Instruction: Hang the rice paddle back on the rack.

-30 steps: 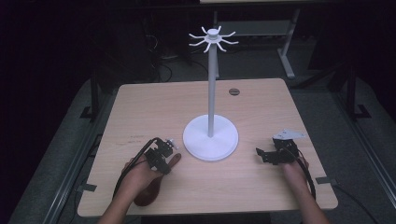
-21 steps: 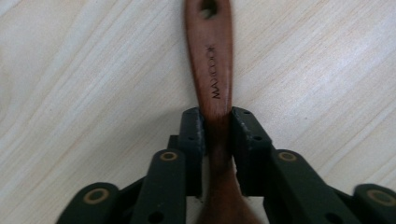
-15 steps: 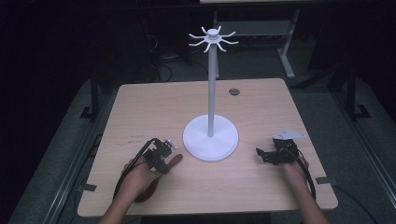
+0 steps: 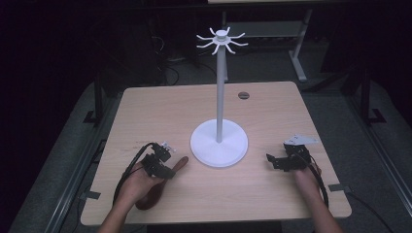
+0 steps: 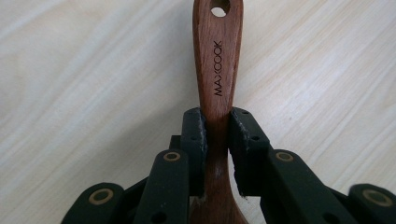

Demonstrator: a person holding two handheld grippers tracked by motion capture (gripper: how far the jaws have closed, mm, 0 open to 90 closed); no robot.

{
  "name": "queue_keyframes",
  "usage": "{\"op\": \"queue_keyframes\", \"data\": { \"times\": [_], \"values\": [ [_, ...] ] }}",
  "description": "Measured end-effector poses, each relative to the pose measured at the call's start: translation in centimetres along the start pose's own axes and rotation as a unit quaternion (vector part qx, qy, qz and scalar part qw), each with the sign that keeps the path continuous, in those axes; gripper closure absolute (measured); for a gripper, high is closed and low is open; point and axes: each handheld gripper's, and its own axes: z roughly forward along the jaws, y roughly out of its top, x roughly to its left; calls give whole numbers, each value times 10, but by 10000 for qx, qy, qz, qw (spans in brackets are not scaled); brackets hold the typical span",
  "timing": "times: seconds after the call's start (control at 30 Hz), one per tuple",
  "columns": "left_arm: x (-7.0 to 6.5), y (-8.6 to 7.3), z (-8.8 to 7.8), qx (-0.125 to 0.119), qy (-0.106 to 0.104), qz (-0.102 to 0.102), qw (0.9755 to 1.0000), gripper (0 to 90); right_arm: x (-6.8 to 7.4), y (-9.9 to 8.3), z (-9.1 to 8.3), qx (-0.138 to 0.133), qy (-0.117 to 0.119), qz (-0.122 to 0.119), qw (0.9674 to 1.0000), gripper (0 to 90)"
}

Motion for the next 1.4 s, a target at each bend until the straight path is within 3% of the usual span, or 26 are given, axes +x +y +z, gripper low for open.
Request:
{"op": "queue_keyframes", "data": {
  "times": [0.17,0.23,0.4,0.43,0.63,0.77,0.97,1.13,1.2,1.4],
  "values": [
    [4,-4,-9,-503,-229,-23,9985,762,0,0,0,-1,1,0,10000,132],
    [6,-5,-14,-681,-266,89,9973,762,0,0,0,-3,1,-1,10000,132],
    [7,-8,-23,-1309,-397,107,9905,762,0,0,0,-4,5,-1,10000,132],
    [8,-8,-26,-1371,-387,197,9896,762,0,0,0,-6,4,-4,10000,132],
    [10,-12,-36,-2071,-461,207,9770,763,0,0,0,0,-1,-8,10000,132],
    [11,-15,-43,-2504,-447,285,9667,763,0,0,0,-2,1,-6,10000,132],
    [13,-19,-52,-2948,-576,364,9531,763,0,0,0,-1,1,-8,10000,132],
    [13,-22,-57,-3198,-577,391,9449,763,0,0,0,0,1,-11,10000,132],
    [13,-22,-59,-3246,-602,391,9431,763,0,0,0,-3,2,-17,10000,132],
    [13,-24,-63,-3487,-653,406,9341,764,0,0,0,-5,2,-13,10000,132]
  ]
}}
